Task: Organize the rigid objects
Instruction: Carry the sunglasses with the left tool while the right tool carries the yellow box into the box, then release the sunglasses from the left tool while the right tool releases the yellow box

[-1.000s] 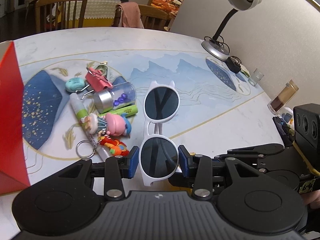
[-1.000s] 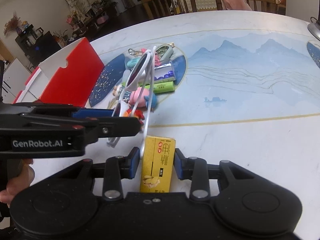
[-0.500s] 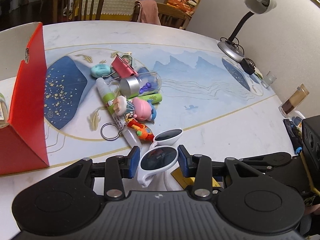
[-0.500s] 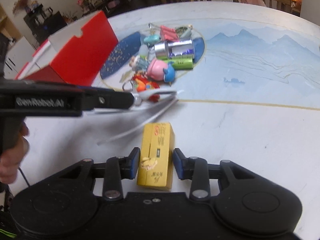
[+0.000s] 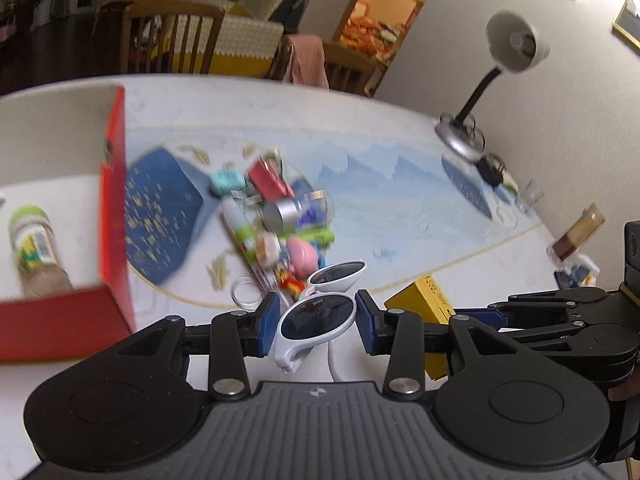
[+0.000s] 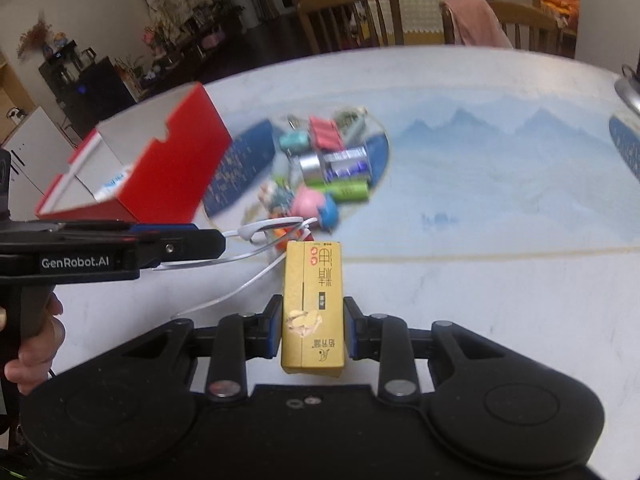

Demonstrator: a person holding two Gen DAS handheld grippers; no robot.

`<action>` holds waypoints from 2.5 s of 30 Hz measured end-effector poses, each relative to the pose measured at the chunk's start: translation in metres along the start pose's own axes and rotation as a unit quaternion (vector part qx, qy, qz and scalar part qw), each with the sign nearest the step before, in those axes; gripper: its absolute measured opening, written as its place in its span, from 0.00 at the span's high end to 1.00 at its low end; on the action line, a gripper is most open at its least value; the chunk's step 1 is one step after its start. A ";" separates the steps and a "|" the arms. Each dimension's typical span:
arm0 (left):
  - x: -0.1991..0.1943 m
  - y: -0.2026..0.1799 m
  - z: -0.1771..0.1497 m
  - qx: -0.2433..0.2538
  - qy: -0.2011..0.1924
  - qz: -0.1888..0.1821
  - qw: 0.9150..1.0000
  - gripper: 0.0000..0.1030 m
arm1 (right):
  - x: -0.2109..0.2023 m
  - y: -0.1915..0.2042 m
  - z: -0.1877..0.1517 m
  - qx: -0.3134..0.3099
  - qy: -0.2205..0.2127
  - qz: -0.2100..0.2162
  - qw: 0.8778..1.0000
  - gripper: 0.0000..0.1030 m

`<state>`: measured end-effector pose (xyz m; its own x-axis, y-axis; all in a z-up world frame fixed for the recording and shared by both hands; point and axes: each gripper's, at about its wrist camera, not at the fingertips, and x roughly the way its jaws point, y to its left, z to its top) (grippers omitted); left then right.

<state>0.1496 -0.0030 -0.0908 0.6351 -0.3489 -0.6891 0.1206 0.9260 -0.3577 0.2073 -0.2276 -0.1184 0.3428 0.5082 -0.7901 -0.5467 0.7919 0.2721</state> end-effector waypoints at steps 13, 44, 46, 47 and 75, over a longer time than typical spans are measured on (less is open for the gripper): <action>-0.090 0.052 0.045 0.003 -0.097 0.041 0.994 0.62 | -0.010 0.082 0.064 -0.077 -0.041 0.017 0.996 0.72; -0.113 0.240 0.028 -0.056 -0.047 0.146 0.987 0.80 | 0.147 0.236 0.116 -0.161 0.021 -0.010 0.987 0.72; -0.109 0.241 0.025 -0.057 -0.040 0.146 0.987 0.80 | 0.159 0.234 0.118 -0.156 0.026 -0.031 0.987 0.72; -0.108 0.242 0.024 -0.056 -0.037 0.146 0.987 0.80 | 0.166 0.234 0.120 -0.155 0.028 -0.045 0.987 0.72; -0.099 0.217 0.030 -0.041 -0.022 0.147 0.988 0.80 | 0.144 0.230 0.116 -0.162 0.017 -0.015 0.987 0.51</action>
<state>0.1355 0.2371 -0.0815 0.6661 -0.0584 -0.7436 -0.1344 0.9712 -0.1967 0.2193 0.0666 -0.1057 0.3407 0.4701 -0.8142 -0.7534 0.6545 0.0627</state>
